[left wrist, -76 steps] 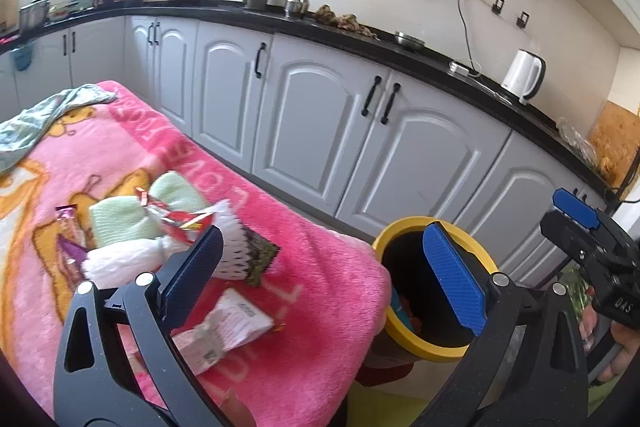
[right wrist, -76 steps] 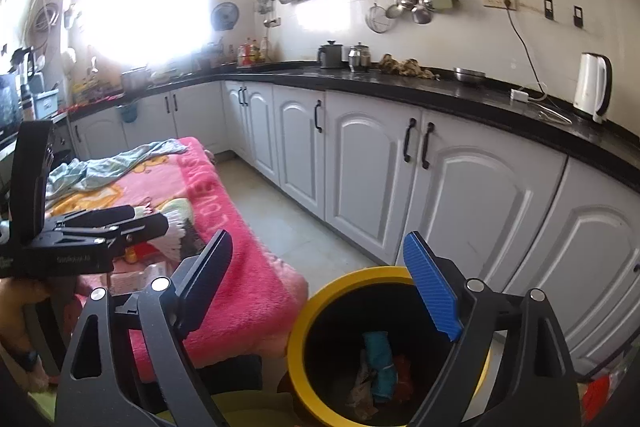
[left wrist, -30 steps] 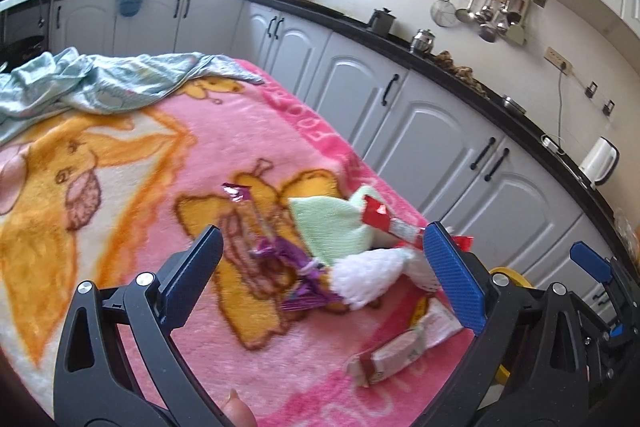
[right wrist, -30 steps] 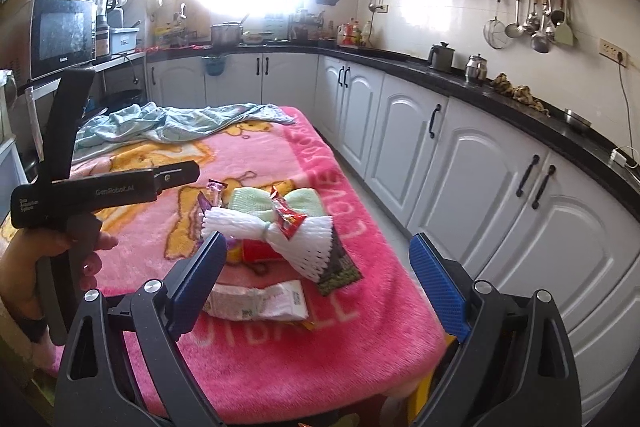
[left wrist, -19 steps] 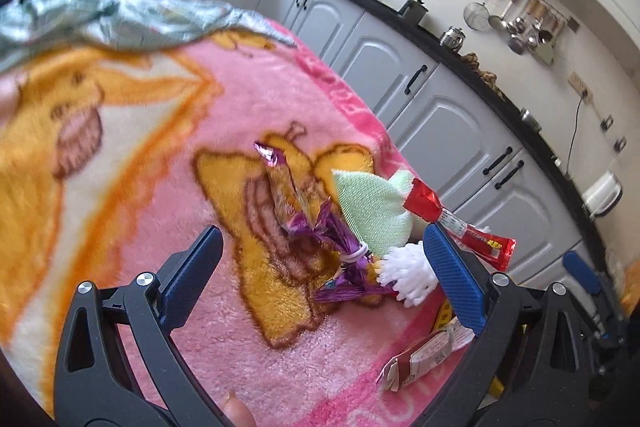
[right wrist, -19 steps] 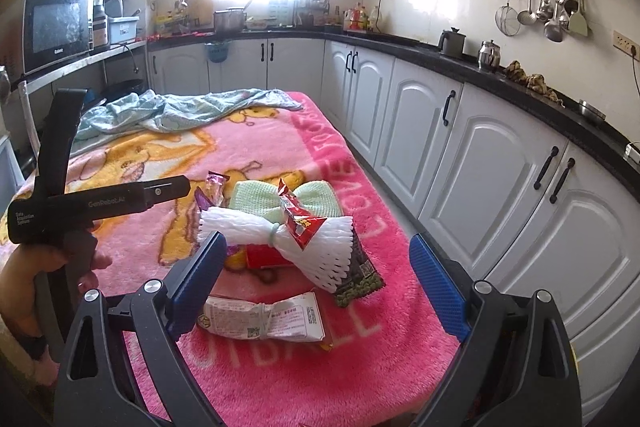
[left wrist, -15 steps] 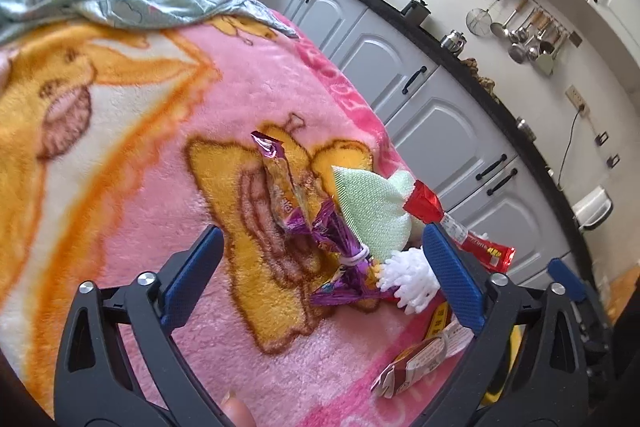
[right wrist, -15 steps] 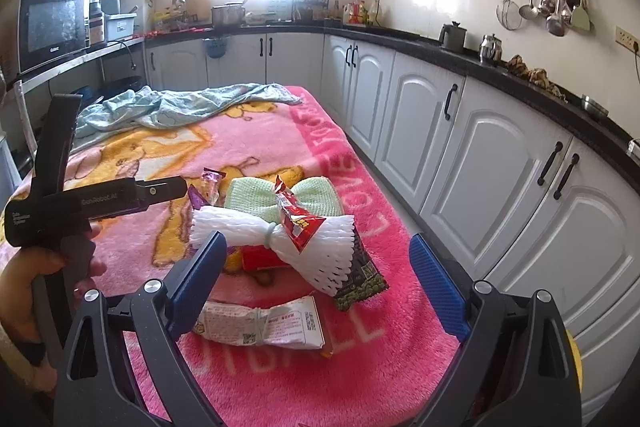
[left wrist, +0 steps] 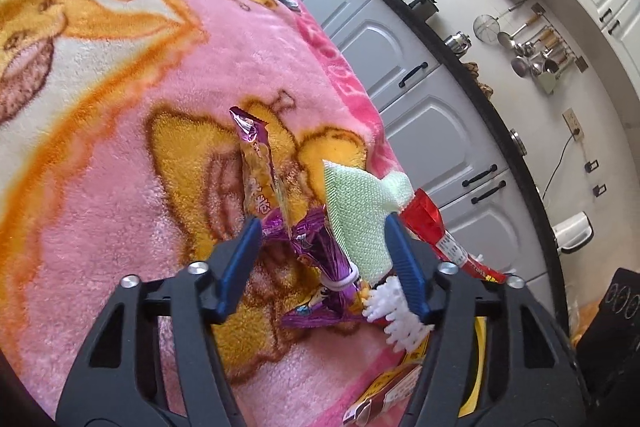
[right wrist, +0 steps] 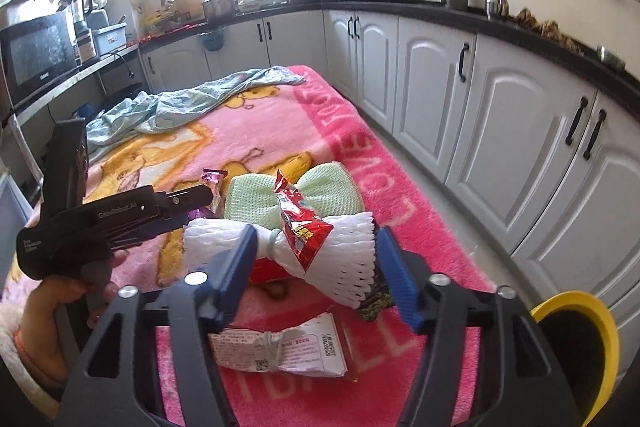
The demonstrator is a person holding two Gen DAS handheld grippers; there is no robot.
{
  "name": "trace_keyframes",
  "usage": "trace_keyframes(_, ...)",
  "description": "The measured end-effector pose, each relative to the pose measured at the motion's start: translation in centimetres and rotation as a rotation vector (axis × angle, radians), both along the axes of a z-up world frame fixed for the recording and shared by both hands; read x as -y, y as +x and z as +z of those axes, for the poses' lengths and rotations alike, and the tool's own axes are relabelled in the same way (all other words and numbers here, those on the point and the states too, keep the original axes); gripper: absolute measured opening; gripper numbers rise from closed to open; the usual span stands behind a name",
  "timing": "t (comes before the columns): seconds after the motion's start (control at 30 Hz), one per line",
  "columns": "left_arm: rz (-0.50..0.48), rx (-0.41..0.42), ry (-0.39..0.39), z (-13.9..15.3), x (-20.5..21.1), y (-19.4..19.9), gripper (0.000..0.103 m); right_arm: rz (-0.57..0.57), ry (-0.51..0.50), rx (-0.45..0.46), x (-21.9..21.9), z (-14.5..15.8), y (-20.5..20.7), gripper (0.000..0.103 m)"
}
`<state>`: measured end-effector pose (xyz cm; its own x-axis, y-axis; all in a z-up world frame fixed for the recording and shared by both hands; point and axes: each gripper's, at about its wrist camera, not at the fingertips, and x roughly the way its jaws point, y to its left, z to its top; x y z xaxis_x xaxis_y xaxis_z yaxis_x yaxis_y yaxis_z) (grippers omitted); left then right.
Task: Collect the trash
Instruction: 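Grasp the purple snack wrapper with the left tool while the right tool grasps the red chip bag, then carry the purple wrapper and red chip bag over the yellow bin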
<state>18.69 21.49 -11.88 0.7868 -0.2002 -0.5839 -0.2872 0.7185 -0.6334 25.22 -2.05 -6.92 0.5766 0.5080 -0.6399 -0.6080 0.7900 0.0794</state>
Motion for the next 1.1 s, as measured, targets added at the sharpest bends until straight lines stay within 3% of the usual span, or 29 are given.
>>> trace_keyframes(0.23,-0.025,-0.014,0.001,-0.4,0.4,0.5,0.023,0.007,0.019,-0.039,0.2,-0.4,0.1,0.009)
trace_keyframes(0.3,-0.033,-0.013,0.005,-0.4,0.5,0.4,0.020,0.013,0.021,-0.027,0.3,-0.2,-0.2,0.006)
trace_keyframes(0.67,-0.024,0.022,0.086,1.4,0.4,-1.4,0.017,0.053,0.036,0.039,1.2,1.5,-2.6,0.003)
trace_keyframes(1.1,-0.019,0.136,0.204,6.6,1.4,-4.0,0.015,0.049,0.046,0.090,2.7,3.6,-4.8,0.003)
